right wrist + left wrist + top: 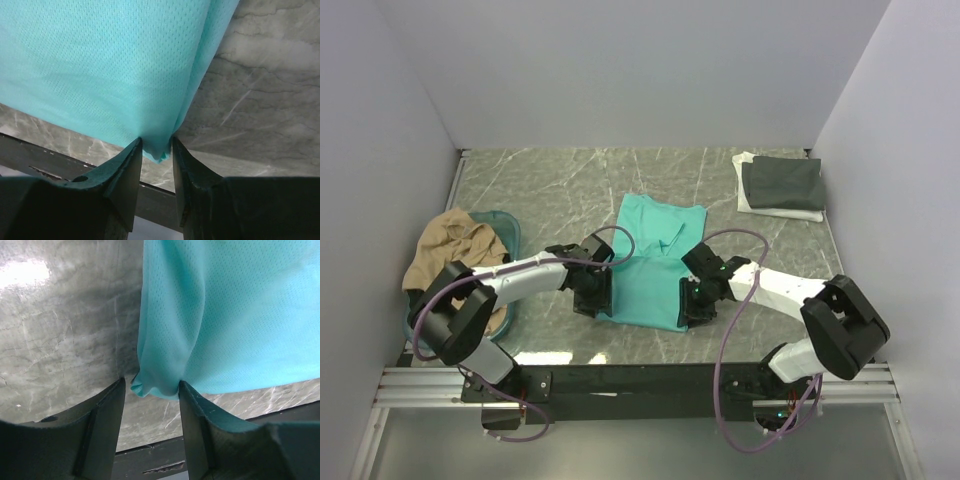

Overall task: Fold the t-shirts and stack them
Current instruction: Fold the tshirt

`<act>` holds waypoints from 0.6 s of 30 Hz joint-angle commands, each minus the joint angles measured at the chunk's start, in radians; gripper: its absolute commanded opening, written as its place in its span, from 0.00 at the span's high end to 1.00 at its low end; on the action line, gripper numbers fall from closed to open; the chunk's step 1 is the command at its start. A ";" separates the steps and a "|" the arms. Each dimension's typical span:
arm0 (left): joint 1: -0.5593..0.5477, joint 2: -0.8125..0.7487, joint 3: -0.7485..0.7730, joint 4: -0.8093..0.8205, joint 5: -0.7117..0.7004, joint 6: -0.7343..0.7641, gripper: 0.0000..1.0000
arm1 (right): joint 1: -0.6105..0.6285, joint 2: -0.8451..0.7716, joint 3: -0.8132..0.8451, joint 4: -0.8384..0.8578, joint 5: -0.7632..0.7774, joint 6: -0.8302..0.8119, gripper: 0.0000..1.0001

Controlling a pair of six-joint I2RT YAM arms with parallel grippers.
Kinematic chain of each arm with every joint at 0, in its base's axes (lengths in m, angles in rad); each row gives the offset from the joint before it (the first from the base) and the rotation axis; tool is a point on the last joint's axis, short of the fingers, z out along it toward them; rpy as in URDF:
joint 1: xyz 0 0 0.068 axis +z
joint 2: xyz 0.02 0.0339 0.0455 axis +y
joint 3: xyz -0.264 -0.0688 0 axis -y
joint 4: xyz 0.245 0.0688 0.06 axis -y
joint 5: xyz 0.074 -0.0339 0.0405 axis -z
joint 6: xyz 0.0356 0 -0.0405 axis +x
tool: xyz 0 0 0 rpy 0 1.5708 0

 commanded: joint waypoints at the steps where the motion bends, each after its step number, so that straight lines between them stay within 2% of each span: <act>1: -0.002 -0.019 -0.016 0.006 -0.002 -0.008 0.47 | 0.008 0.031 -0.010 0.014 0.007 -0.001 0.63; 13: -0.002 -0.134 -0.056 0.023 -0.005 -0.029 0.47 | 0.008 0.044 -0.022 0.018 0.005 0.003 0.65; 18: -0.002 -0.122 -0.063 0.023 -0.007 -0.040 0.47 | 0.008 0.051 -0.020 0.018 0.002 -0.001 0.66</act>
